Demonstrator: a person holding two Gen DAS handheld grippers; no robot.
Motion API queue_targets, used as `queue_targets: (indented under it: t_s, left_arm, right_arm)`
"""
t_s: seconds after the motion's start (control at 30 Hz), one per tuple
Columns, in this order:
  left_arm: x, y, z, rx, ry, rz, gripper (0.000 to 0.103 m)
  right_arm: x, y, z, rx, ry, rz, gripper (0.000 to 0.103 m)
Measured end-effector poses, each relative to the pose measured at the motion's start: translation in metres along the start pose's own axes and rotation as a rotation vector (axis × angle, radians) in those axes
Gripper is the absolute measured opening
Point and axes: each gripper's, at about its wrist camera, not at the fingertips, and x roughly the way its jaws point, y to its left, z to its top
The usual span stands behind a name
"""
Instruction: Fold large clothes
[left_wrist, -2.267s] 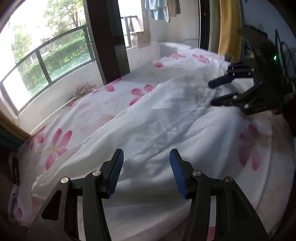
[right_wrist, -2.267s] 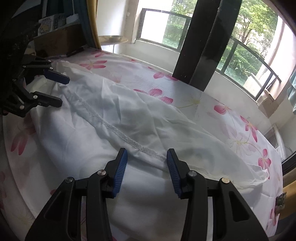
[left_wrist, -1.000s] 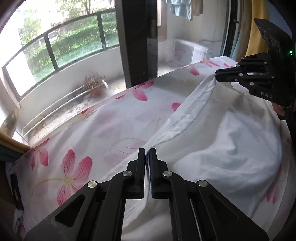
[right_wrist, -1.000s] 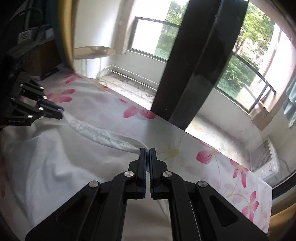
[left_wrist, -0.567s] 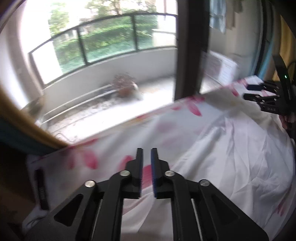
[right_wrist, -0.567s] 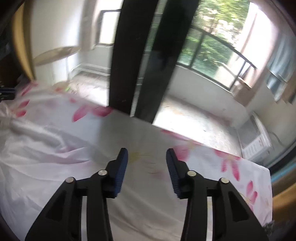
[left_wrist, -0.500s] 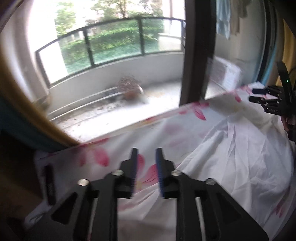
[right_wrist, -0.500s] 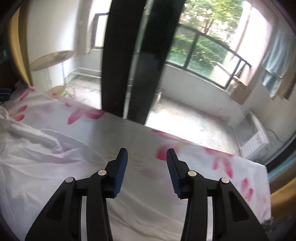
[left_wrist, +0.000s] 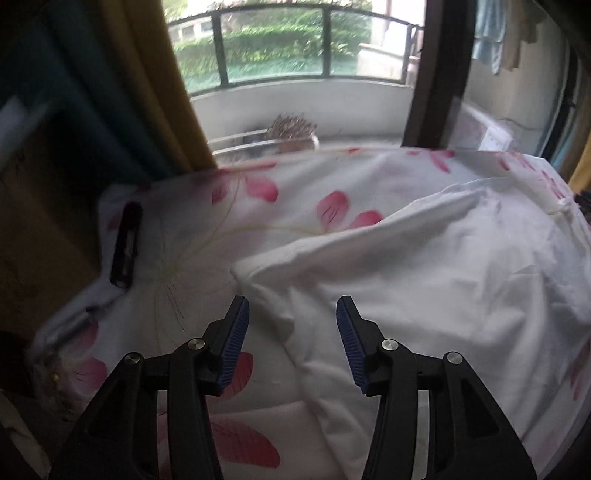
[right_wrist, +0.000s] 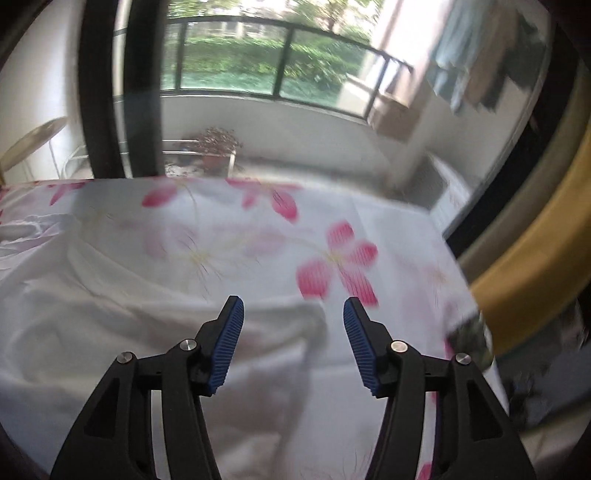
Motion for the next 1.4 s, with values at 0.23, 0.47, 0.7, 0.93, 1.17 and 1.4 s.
queue_targets:
  t_s: [0.23, 0.47, 0.7, 0.93, 1.17, 1.4]
  left_arm:
    - [0.014, -0.002, 0.0, -0.011, -0.017, 0.018, 0.004]
    - [0.008, 0.009, -0.006, -0.09, -0.057, 0.094, 0.003]
    - [0.006, 0.015, -0.007, -0.11, -0.052, 0.085, 0.003]
    - [0.003, 0.01, -0.004, -0.106, -0.026, 0.069, 0.004]
    - [-0.011, 0.004, 0.005, -0.096, -0.062, 0.071, 0.014]
    - [-0.012, 0.003, 0.003, -0.093, -0.058, 0.069, 0.015]
  right_arm:
    - [0.034, -0.003, -0.017, 0.019, 0.091, 0.074, 0.058]
    - [0.047, -0.012, -0.007, 0.089, 0.041, 0.021, 0.001]
    - [0.053, -0.032, 0.0, 0.168, 0.058, 0.018, 0.002]
    - [0.05, 0.003, 0.011, -0.031, 0.091, -0.005, 0.038]
    - [0.043, 0.051, 0.016, -0.241, 0.05, -0.047, 0.074]
    - [0.058, 0.029, 0.037, -0.137, 0.034, -0.15, 0.074]
